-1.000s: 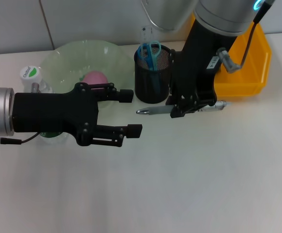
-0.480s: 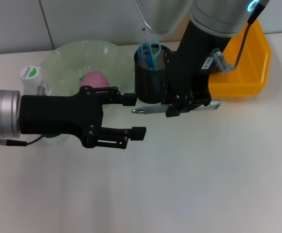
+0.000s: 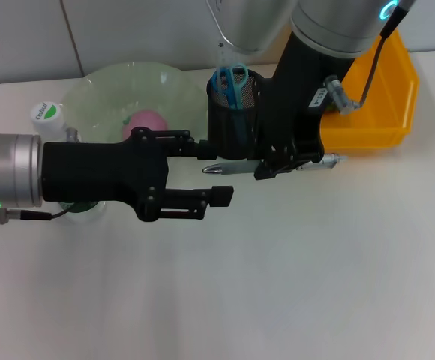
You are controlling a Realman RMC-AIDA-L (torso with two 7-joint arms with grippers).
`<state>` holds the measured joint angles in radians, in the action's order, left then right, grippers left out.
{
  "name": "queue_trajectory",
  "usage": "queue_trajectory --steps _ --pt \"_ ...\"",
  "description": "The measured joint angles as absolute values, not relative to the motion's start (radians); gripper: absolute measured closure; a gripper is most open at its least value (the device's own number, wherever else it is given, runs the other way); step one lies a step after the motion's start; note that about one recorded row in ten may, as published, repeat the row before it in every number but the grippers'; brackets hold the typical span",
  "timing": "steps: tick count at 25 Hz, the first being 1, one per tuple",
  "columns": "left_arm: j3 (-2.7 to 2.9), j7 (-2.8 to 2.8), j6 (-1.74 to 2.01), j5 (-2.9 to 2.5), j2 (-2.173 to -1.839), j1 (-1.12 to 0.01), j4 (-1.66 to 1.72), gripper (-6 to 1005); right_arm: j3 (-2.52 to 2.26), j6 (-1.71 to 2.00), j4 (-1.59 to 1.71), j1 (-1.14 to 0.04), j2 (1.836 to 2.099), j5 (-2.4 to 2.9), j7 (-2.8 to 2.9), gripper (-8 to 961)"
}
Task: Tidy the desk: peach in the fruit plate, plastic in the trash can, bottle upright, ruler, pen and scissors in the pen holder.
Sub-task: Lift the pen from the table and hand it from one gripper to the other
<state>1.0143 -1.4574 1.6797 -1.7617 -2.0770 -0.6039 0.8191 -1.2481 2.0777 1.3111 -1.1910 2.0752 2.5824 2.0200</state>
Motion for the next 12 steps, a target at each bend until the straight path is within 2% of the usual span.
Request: queue_trajectory --steps 12 --pt "1.046 -1.457 1.655 -1.743 -2.077 -0.605 0.82 322 -1.252 2.067 1.31 -1.194 2.075 2.597 2.02 820"
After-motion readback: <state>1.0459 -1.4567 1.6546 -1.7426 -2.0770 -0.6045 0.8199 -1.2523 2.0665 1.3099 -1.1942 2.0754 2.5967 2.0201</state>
